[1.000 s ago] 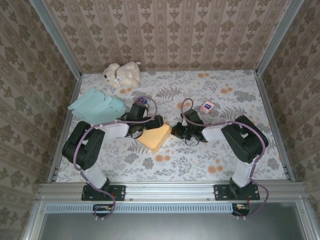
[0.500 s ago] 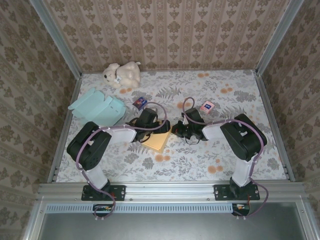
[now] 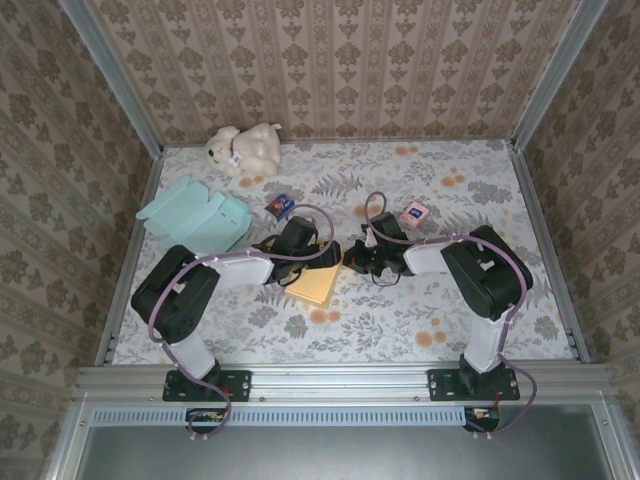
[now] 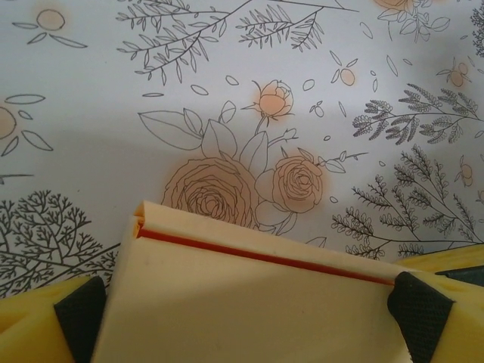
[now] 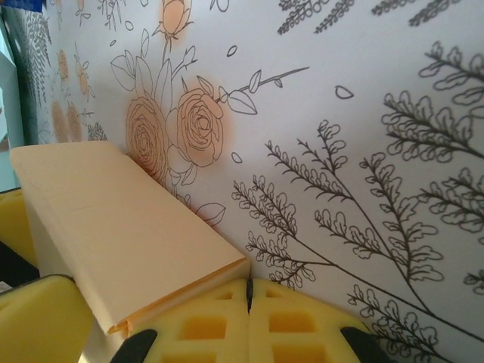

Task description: Fold the paper box

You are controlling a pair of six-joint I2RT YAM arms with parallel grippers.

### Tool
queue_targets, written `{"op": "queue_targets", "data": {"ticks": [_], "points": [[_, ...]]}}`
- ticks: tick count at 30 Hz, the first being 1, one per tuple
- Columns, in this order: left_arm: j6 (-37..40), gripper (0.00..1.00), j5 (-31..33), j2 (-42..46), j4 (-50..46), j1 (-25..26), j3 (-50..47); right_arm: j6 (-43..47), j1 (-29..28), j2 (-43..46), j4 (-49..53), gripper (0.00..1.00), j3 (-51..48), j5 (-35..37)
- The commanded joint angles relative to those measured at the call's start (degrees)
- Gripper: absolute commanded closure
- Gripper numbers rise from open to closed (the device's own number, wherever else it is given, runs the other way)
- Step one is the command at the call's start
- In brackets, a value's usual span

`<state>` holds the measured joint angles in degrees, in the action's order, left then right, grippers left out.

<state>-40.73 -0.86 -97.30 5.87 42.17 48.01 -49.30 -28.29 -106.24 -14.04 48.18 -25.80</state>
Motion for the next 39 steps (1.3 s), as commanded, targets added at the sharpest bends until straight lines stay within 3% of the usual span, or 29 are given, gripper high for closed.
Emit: {"op": "queue_targets", "data": {"ticks": [1, 8, 13, 18, 25, 39], "points": [[-2.4, 0.01, -9.5, 1.8, 0.1, -0.6, 0.7, 3.1, -1.5, 3.4, 0.8, 1.00, 0.5, 3.8], [-4.7, 0.00, -3.0, 10.3, -7.8, -6.6, -4.4, 3.7, -1.6, 12.4, 4.4, 1.00, -5.9, 7.2], [-6.5, 0.00, -2.1, 16.9, -10.2, -6.3, -10.7, 3.2, -3.3, 19.1, 9.7, 1.00, -9.6, 7.8], [-8.2, 0.00, -2.6, 22.0, -8.1, -3.5, -17.3, 2.2, -8.9, 22.9, 10.7, 1.00, -13.7, 10.0], [-10.4, 0.00, 1.1, 26.4, -8.2, 1.8, -20.2, -1.7, -17.7, 19.1, 6.3, 1.00, -14.6, 11.3], [-12.5, 0.00, 1.5, 22.5, -6.6, 4.9, -18.3, -4.6, -19.2, 13.4, 0.0, 1.00, -14.0, 12.3]]}}
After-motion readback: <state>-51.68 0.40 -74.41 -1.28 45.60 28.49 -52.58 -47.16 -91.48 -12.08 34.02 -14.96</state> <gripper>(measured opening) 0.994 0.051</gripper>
